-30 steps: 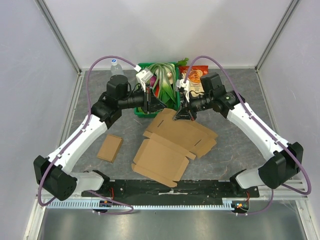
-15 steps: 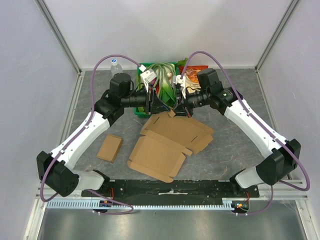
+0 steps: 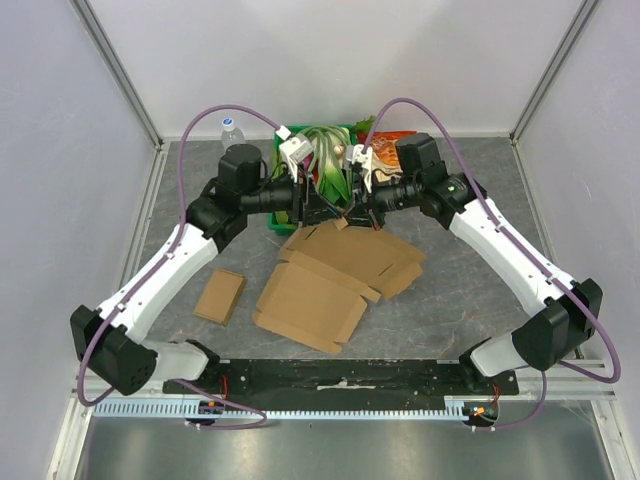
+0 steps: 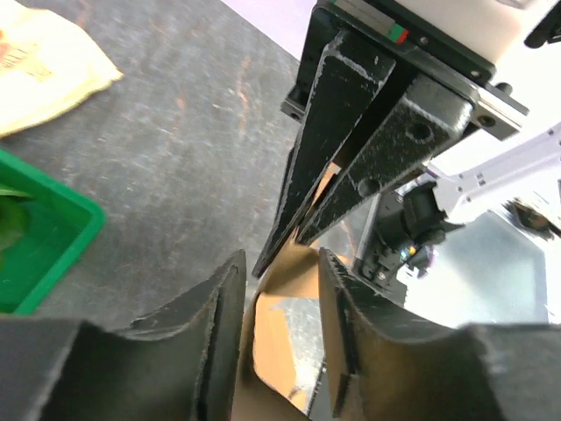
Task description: Fold the paper box
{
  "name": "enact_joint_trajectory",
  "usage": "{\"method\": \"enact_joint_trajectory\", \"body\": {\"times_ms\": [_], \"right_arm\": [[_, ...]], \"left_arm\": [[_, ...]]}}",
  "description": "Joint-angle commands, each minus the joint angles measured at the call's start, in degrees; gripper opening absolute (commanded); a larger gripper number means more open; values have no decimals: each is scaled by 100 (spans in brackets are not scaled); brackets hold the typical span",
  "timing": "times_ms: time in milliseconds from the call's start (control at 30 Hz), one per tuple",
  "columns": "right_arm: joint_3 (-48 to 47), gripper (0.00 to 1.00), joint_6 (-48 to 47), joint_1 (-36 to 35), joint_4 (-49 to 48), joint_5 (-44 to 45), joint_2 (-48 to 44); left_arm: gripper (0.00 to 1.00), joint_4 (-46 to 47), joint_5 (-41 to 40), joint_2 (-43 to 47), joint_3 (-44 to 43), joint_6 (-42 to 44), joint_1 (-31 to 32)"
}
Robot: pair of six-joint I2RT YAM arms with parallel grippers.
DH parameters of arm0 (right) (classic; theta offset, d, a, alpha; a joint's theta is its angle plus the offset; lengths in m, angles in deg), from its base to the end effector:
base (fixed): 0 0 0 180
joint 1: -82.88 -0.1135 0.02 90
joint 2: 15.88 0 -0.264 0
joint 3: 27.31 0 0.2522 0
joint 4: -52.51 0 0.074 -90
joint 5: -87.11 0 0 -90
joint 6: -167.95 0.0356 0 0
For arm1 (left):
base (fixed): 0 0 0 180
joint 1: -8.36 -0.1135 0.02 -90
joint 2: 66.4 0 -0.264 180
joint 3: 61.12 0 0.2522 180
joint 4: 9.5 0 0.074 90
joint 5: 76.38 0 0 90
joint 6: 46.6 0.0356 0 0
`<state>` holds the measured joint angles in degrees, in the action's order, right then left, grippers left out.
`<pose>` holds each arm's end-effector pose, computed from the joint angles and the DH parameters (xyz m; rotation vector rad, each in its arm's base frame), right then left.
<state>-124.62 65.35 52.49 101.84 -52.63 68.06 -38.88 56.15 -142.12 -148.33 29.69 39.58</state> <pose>0.2589 0.1833 0.3774 -1.2280 1.7672 1.1243 0.2419 -0.1747 0.3888 0.8258 1.8059 -1.2186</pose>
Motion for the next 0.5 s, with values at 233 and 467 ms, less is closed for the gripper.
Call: {"method": "enact_joint_trajectory", "body": {"times_ms": [233, 467], "right_arm": [[75, 0, 91, 1008, -332, -1169, -159], [58, 0, 153, 1062, -332, -1434, -185]], "left_arm": [[50, 716, -1802, 2588, 2251, -1413, -1608], [47, 2734, 314, 2265, 3495, -2802, -2243]]}}
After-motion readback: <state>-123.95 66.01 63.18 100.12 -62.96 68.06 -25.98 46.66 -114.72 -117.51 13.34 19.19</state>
